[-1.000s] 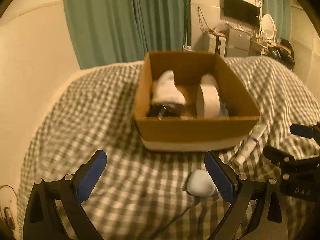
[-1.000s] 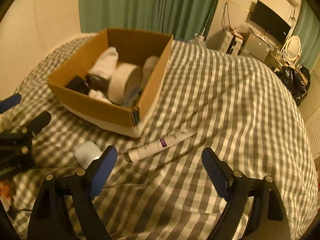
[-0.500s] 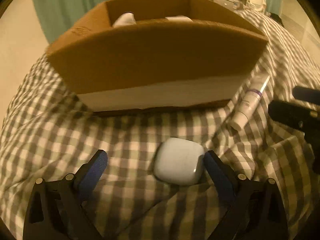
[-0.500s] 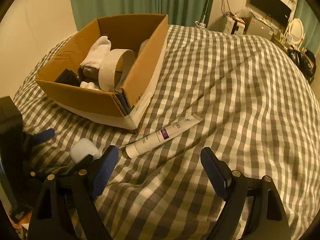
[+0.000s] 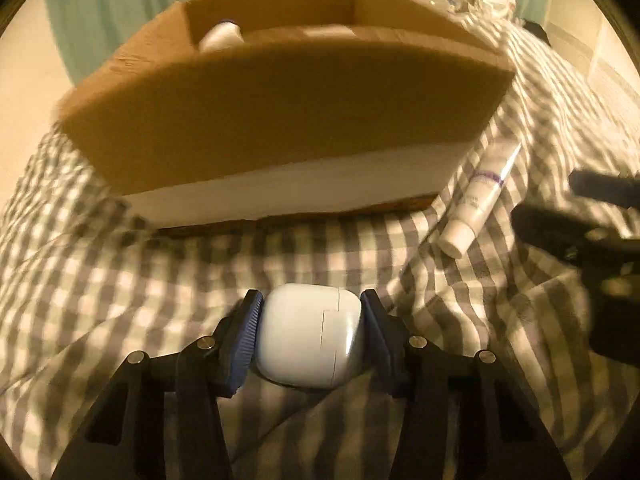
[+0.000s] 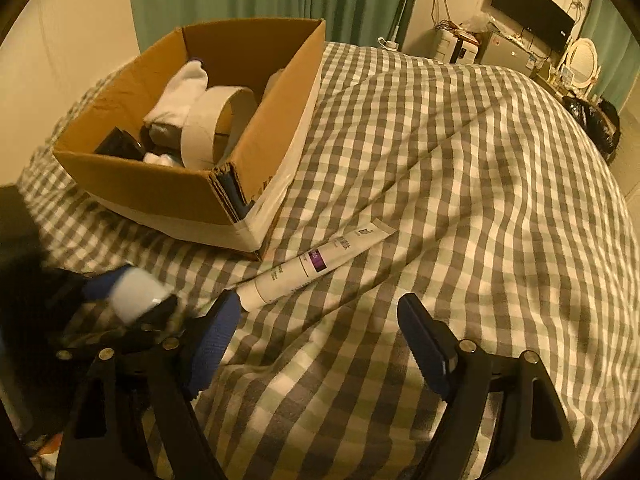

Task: Organize objects
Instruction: 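Grasp the white earbud case with the left tool while the right tool grasps the tube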

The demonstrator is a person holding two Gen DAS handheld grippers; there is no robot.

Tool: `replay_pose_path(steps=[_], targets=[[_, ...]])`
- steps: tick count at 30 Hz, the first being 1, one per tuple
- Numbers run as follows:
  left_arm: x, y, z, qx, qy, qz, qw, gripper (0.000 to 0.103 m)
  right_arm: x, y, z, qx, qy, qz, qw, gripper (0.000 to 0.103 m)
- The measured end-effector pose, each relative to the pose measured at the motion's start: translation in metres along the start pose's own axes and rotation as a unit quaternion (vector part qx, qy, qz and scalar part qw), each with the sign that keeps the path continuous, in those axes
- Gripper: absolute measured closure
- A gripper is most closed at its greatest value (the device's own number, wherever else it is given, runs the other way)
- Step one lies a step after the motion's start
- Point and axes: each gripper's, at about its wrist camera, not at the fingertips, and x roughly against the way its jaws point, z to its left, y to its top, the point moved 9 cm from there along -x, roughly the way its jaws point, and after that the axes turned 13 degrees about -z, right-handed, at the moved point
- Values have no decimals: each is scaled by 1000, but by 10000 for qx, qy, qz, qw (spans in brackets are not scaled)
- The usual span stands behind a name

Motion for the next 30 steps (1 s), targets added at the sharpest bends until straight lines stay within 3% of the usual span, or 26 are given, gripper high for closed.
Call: replay_pose_path(steps=[4,6,11,19,22,24,27,30], targets=[[25,13,26,376,114,-327,9987,52,-10,4,12,324,-134,177,9992,26],[32,18,40,537,188,-472,9973,52,-20,7,17,378,-189,326,9986,39],[33,17,55,715,239,-468,9961,52,-51,0,21,89,-240,815,9963,39],[28,10,59,701,221,-350,9967,52,-70,-10,19,-8,-434,1091,9931,38],[27,7,61,742,223,-313,9965,52,-67,-11,17,-58,-360,1070,9936,51],[26,7,65,752,210,-317,9964,52,-59,-10,15,-122,-293,984,9946,66],[31,5,64,770,212,-329,9963,52,-44,-9,11,-307,-106,849,9959,78],[36,3,64,753,225,-349,9963,52,-24,-7,8,-436,19,638,9970,82]])
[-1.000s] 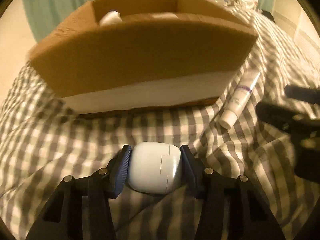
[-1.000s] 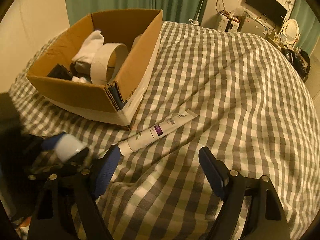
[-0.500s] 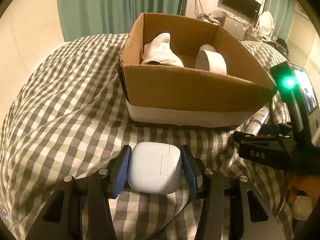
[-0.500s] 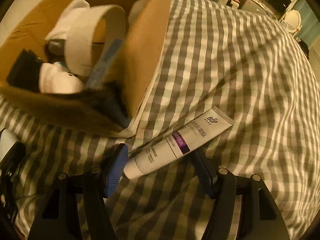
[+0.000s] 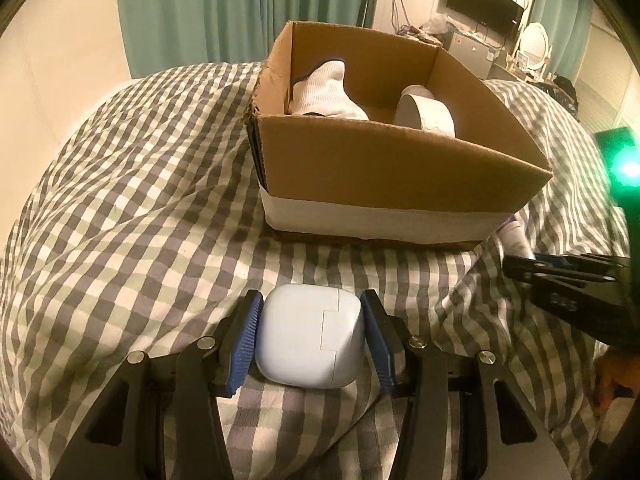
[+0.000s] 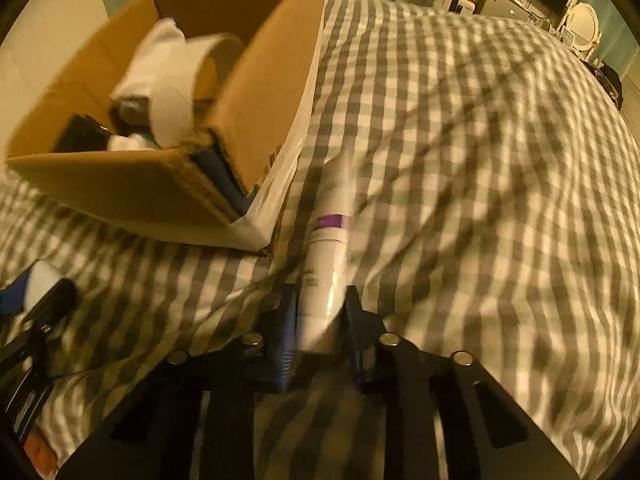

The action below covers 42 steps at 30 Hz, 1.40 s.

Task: Organize objects
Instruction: 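Grasp the white earbud case with the left tool while the right tool grasps the tube, then carry the earbud case and tube over the box and lower them in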

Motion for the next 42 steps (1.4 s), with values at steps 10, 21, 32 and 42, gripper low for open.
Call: replay_pose_path(steps=[10,21,32,42], targets=[[22,-2,-6,-34,-171,11,9998,52,59,-9,5,220,125,-540,9982,82],[60,18,-10,-36,-125,-321,9994,52,89,-3,29,259,282,-984,9944,83],[100,40,-22,-167,-151,-702,9973,52,140,2,33,161,469,-1497,9875,83],[135,84,-24,-321,-108,-1265,9914,52,182,24,41,119,680,-1934,9787,83]])
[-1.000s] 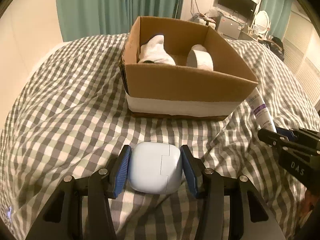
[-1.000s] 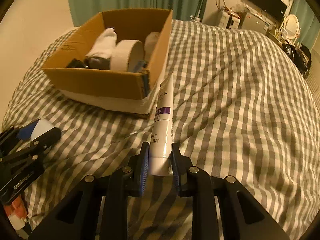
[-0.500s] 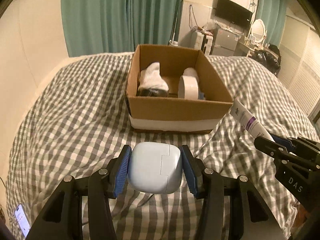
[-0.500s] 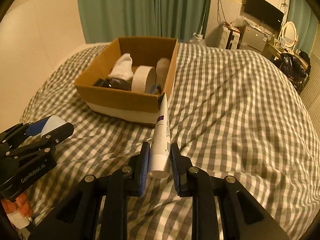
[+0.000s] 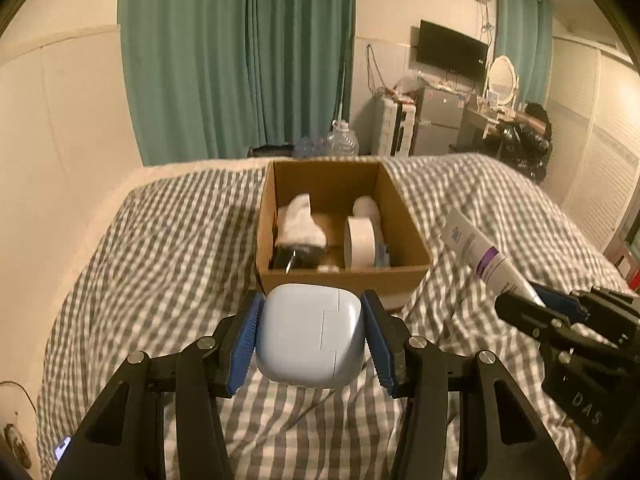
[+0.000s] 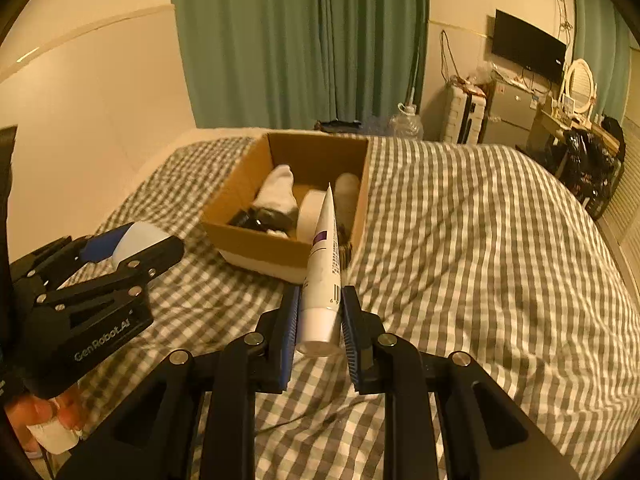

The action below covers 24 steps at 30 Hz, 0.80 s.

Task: Organize objects
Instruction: 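Carry the earbud case and tube over the box and lower them in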

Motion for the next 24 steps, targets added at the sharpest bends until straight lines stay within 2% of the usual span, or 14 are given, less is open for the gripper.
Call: replay_pose_path(steps=[4,11,19,24], targets=[[-2,22,2,-65,-4,-119,9999,52,4,22,5,92,68,-148,9998,83],[-27,53,9,-54,-65,-174,9998,52,-11,60,9,220,197,-290,9991,83],[-91,72,20,-55,-200,-62,9998,52,-70,91,7,85,497,-132,9986,83],[-140,69,18,-208,-364,91,9991,52,-115,100,0,112,492,4,9987,83]])
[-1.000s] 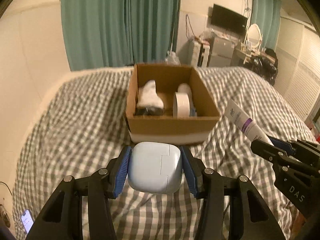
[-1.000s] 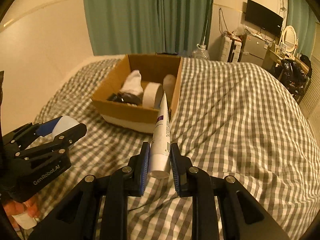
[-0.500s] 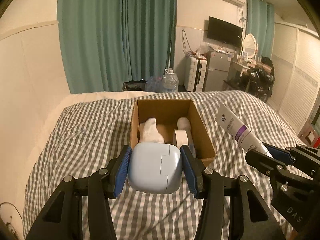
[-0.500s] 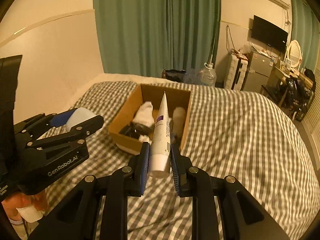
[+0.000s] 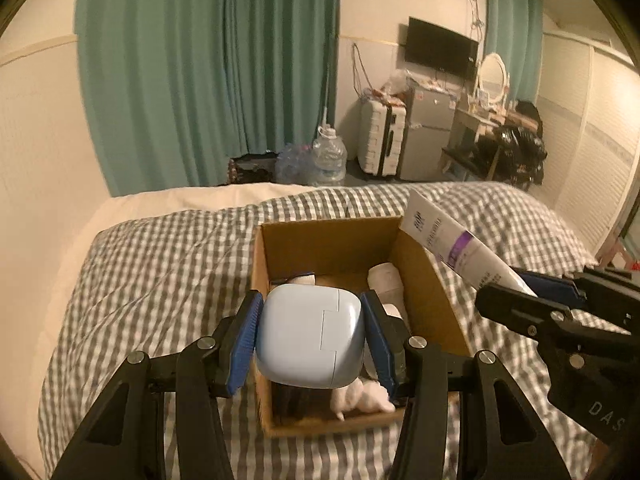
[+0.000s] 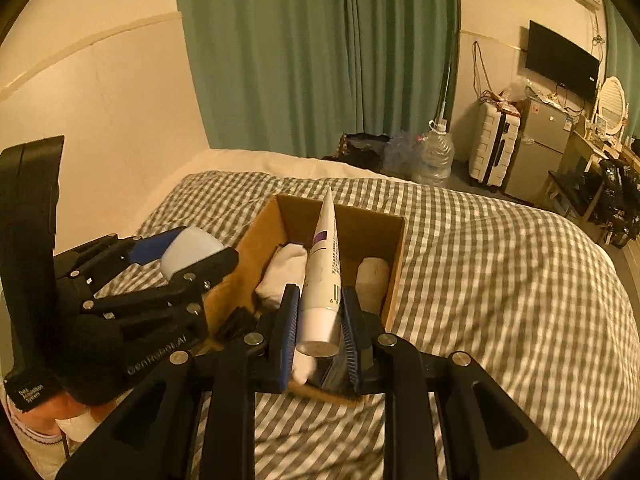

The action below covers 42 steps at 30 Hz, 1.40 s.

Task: Organize objects
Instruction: 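Carry the earbud case and tube over the box and lower them in, then open both tools to release the items and lift away from the box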

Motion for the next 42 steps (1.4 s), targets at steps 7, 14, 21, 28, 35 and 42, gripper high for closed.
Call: replay_pose_path(steps=[7,14,21,28,35,42], targets=[[-69,-15,-2,-287,-119,283,9991,52,-77,-10,-18,-125,50,392,9991,83],[-104,-29,7,-259,-301,573,9976,52,-117,-22,-28,-123,114,458,9988,83],[-117,-40,4,-285,-460,728,9959,50,-123,-38,-31,-327,348,548,9974,82],[-88,-28,-3,-677,-232,416,9966,23,-90,-20,-36,-483,181,173,9985,55],[-32,22,-1,-656,-22,-120,9978,10,-22,23,-41,-449,-190,-348,9982,39],[53,76,3,-495,223,-735,9958,4,63,66,-34,-331,-569,-831,9944,16]])
